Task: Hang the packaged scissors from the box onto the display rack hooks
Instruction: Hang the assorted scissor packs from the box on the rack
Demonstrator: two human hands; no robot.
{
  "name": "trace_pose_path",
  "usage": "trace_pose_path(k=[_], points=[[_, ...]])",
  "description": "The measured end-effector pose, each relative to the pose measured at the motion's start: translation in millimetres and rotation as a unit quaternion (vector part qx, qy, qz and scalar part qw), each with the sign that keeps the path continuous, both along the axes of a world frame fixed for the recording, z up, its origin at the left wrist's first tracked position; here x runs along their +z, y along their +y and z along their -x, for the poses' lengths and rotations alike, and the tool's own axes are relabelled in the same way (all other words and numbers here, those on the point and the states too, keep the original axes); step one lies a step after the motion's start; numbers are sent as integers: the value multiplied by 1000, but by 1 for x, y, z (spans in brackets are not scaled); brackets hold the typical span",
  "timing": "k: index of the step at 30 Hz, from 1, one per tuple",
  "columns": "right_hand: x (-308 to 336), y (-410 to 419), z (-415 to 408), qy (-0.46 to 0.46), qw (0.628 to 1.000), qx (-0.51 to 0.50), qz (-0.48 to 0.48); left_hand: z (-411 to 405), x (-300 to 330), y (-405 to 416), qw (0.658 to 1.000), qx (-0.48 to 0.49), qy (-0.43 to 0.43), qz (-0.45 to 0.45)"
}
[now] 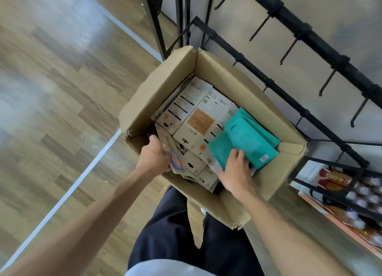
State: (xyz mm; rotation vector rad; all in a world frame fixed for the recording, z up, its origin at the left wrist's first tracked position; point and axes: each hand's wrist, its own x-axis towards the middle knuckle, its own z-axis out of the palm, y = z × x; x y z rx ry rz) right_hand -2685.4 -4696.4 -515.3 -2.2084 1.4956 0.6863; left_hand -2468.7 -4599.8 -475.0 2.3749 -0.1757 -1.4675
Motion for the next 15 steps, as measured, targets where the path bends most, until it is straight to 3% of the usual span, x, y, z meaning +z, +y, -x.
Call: trace_pose_path(k=[3, 8, 15], points=[[25, 1, 2, -142, 985, -98, 10, -6, 13, -8, 999, 15, 16, -32], [84, -1, 16, -228, 934, -273, -25, -12, 52, 1, 995, 62, 77, -11], [164, -1, 32, -243, 933, -265, -35, 7, 116, 9, 993, -32, 32, 106]])
